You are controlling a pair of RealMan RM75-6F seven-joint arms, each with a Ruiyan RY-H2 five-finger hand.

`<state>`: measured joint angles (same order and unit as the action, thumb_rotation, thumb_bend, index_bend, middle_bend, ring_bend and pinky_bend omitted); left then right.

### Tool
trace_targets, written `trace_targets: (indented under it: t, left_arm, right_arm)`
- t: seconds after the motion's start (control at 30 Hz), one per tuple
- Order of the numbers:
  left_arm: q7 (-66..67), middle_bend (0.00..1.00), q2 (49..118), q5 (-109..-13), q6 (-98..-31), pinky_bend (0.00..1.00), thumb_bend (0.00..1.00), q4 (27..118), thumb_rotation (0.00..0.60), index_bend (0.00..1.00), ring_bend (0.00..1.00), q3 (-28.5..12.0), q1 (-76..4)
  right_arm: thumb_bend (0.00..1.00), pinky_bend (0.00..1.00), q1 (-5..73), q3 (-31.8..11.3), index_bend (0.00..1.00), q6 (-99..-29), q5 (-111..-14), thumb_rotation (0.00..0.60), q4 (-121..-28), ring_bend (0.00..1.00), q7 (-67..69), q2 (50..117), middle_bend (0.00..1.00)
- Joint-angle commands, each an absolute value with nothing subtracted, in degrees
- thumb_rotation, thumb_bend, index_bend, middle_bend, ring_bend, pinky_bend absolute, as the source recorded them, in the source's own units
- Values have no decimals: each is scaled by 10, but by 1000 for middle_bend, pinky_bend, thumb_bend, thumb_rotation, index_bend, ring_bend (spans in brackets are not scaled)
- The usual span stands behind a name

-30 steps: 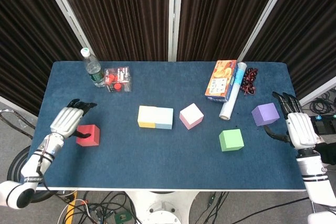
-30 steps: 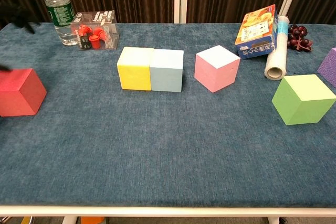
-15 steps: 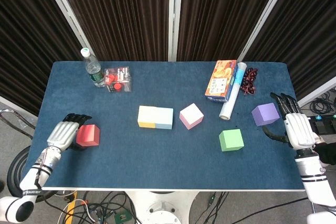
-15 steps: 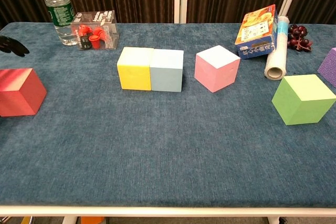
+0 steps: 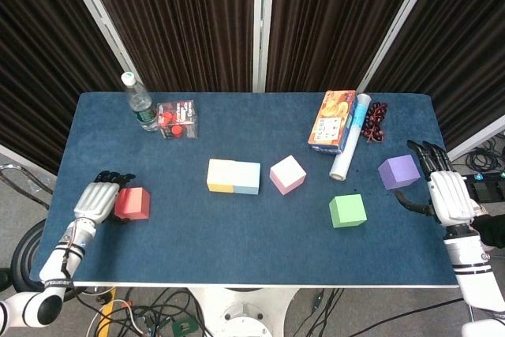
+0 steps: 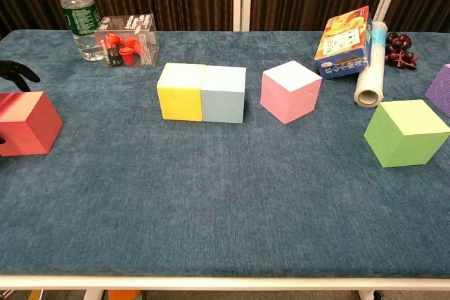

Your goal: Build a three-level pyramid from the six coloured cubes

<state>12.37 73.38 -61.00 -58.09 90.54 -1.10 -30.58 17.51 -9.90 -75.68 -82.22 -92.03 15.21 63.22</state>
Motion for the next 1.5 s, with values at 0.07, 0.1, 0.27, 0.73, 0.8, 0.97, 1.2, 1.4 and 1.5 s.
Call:
trace_targets:
  t: [0.07, 0.1, 0.27, 0.73, 0.8, 0.97, 1.2, 1.4, 1.5]
  left_arm:
    - [122, 410, 748, -621, -583, 142, 80, 887, 600, 254, 255, -19, -307]
    - [122, 434, 748, -625, -582, 150, 96, 885, 600, 271, 266, -20, -308]
    - [111, 457, 728, -658, -568, 150, 113, 903, 600, 278, 290, -34, -326]
    - [83, 455, 741, -722, -481, 145, 102, 855, 600, 276, 290, -102, -442]
    - [84, 453, 752, -713, -463, 145, 102, 839, 600, 273, 290, -108, -458]
    - [98, 453, 783, -684, -432, 145, 102, 801, 600, 266, 290, -113, -486]
    - [116, 453, 808, -643, -404, 145, 102, 771, 600, 264, 290, -113, -509]
    - [123, 453, 823, -608, -392, 145, 102, 757, 600, 261, 290, -112, -519]
    - [125, 453, 829, -597, -390, 145, 102, 754, 600, 260, 290, -111, -523]
  right_arm:
    - [207, 0, 175, -99, 0, -759, -823, 600, -921, 0, 153, 633, 118]
    - [207, 0, 175, -99, 0, -760, -824, 600, -921, 0, 153, 633, 118]
    - [207, 0, 173, -99, 0, -765, -826, 600, -928, 0, 150, 630, 118]
    - [207, 0, 164, -95, 0, -776, -829, 600, -943, 0, 141, 625, 118]
    - [207, 0, 162, -95, 0, -777, -829, 600, -944, 0, 141, 624, 118]
    - [207, 0, 159, -94, 0, -780, -829, 600, -945, 0, 142, 623, 118]
    - [206, 0, 159, -93, 0, -777, -826, 600, -942, 0, 143, 623, 118]
    - [207, 0, 160, -94, 0, -774, -824, 600, -939, 0, 144, 624, 118]
    - [207, 0, 160, -94, 0, -773, -823, 600, -939, 0, 144, 623, 118]
